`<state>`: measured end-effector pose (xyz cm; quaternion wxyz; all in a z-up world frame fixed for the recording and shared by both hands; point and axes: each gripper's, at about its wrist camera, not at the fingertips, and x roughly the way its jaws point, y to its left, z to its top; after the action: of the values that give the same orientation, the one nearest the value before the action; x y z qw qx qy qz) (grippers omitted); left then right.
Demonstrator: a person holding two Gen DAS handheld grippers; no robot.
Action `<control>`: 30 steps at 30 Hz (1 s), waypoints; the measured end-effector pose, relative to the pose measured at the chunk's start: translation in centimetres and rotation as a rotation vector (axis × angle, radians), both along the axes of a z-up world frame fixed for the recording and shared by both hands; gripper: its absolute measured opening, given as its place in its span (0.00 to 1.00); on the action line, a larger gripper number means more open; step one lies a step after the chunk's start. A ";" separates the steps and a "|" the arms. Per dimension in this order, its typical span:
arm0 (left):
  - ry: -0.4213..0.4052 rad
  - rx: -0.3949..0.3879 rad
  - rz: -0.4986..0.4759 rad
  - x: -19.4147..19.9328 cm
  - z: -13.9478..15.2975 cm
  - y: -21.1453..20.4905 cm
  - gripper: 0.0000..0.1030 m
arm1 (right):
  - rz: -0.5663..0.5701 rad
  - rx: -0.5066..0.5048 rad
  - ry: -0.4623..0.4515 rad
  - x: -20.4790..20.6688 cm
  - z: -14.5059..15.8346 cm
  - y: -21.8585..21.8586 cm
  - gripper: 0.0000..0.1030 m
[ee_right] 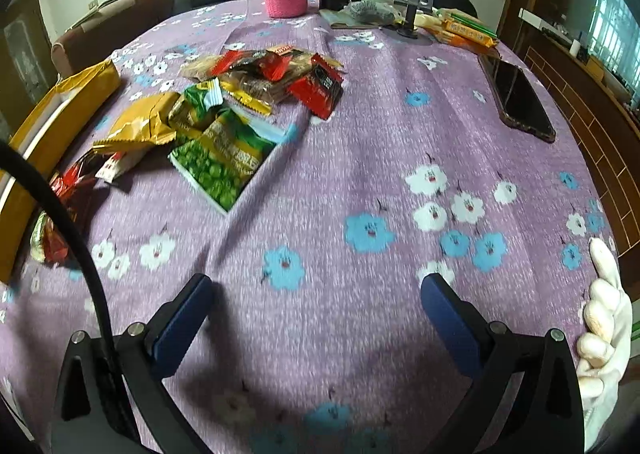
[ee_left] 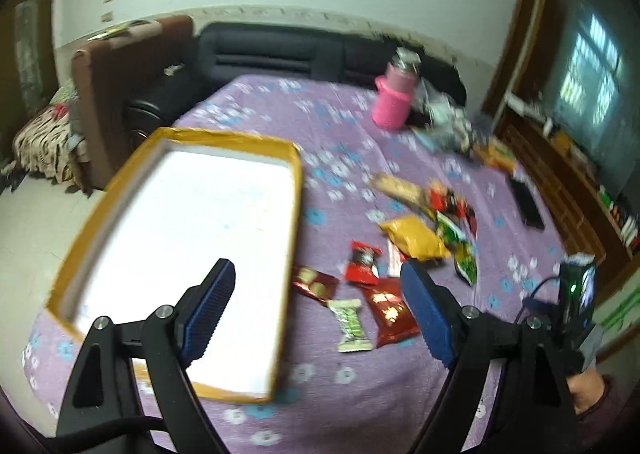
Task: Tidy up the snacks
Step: 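Reach the right gripper to the green pea snack bag and grasp it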
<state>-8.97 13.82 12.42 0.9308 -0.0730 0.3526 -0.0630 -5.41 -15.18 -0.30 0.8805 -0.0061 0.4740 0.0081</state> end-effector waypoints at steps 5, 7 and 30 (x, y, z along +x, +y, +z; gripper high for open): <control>-0.134 -0.033 0.030 -2.3 1.4 1.5 0.94 | 0.028 0.007 -0.023 -1.8 -0.1 -0.2 1.00; -0.142 -0.034 0.020 -2.4 1.3 1.5 1.00 | 0.045 -0.001 -0.003 -2.2 0.0 -0.1 1.00; 0.019 0.010 -0.149 -1.1 -1.7 -3.3 0.86 | 0.034 0.280 -0.096 5.5 1.6 3.2 0.44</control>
<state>-10.05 10.48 10.74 0.9205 -0.0424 0.3662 -0.1297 0.11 -11.96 1.32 0.8942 0.1084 0.4252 0.0889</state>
